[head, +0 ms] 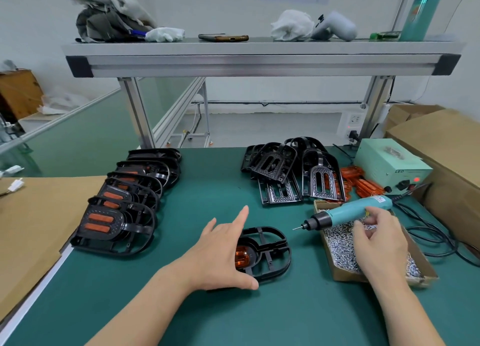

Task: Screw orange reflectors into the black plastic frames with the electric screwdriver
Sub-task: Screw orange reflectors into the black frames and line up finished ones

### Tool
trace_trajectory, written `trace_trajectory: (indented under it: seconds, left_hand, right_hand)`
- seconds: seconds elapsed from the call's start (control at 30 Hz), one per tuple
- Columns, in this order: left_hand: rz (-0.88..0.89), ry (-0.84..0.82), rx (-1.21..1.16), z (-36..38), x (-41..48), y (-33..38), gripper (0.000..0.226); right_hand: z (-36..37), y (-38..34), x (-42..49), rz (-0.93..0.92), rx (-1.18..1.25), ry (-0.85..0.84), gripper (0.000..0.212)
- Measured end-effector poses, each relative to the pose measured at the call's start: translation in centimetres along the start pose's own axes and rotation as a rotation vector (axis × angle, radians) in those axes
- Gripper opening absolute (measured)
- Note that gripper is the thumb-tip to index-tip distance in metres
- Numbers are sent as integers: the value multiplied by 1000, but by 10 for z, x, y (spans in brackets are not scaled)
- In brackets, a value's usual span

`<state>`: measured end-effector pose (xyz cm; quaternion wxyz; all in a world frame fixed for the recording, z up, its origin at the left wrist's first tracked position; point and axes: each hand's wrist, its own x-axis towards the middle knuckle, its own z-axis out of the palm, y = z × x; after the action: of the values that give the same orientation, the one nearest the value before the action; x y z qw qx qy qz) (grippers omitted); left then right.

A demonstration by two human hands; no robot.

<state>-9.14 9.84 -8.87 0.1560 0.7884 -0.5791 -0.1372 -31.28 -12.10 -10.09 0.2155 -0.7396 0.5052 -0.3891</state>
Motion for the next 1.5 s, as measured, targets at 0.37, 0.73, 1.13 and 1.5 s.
trace_trajectory:
  seconds: [0.37, 0.73, 1.13, 1.5]
  left_hand:
    - [-99, 260, -515, -2, -14, -9, 123]
    - [-65, 326, -1487, -21, -32, -6, 73]
    - [-247, 59, -1788, -23, -44, -20, 78]
    - [-413, 763, -928, -6, -40, -30, 8]
  right_hand:
    - [7, -51, -38, -372, 445, 74, 25]
    - [61, -116, -87, -137, 462, -607, 31]
    - [87, -133, -78, 364, 965, -837, 15]
    - [99, -128, -92, 548, 1167, -770, 9]
